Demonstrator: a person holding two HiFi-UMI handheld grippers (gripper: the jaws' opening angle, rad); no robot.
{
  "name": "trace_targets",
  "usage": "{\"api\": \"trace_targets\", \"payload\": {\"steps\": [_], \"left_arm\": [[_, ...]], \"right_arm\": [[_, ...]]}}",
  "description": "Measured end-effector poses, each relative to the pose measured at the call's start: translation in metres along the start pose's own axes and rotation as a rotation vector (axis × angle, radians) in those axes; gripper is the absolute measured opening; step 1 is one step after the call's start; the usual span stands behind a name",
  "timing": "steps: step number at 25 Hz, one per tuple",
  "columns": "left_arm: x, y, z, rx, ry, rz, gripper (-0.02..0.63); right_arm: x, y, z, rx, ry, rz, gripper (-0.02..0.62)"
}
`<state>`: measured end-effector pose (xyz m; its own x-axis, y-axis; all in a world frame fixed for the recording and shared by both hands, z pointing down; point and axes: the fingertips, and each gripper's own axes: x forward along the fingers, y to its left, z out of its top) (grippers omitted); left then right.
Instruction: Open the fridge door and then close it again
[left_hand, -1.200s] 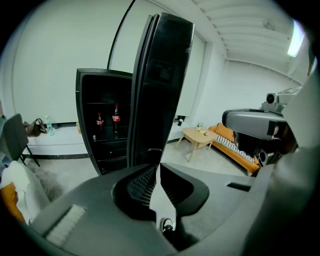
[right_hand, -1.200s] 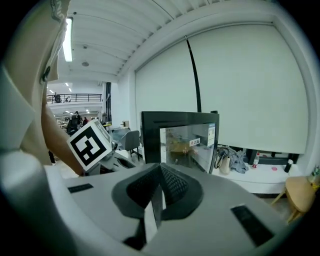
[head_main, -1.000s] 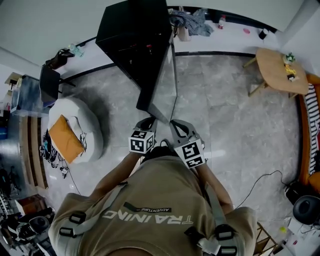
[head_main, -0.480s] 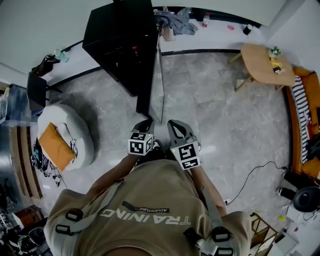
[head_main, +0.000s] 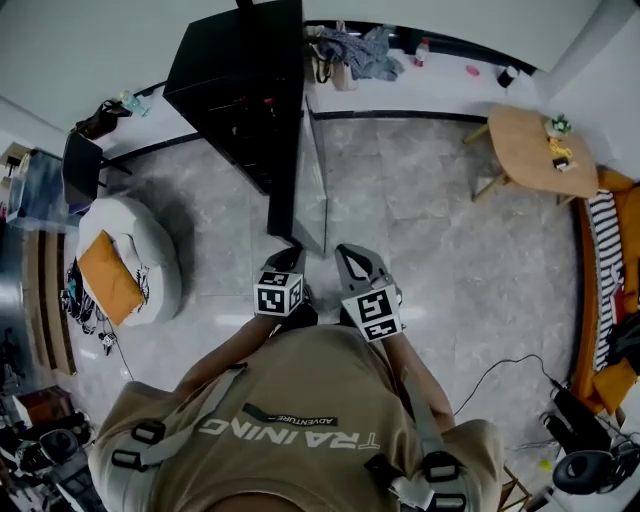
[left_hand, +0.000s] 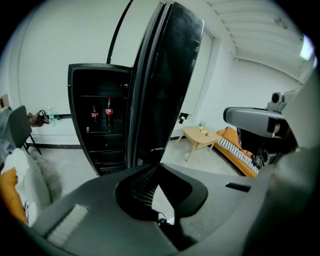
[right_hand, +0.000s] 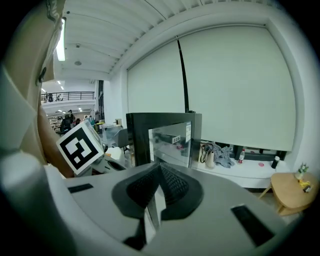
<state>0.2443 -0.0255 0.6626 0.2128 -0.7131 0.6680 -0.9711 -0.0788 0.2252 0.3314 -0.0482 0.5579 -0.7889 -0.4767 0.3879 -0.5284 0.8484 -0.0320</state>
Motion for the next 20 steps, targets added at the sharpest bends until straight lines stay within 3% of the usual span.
{"api": "trace_targets", "payload": {"steps": [11, 20], "left_arm": [[0.017, -0.031, 0.005, -0.061, -0.031, 0.085, 0.002], [0.034, -0.058, 0.006, -0.038, -0.052, 0.072, 0.002]], "right_arm": [[-0.030, -0.033, -0.022, -0.014, 0.013, 0.078, -0.005], [-0.041, -0.058, -0.031, -0.024, 0.001, 0.093, -0.003]]}}
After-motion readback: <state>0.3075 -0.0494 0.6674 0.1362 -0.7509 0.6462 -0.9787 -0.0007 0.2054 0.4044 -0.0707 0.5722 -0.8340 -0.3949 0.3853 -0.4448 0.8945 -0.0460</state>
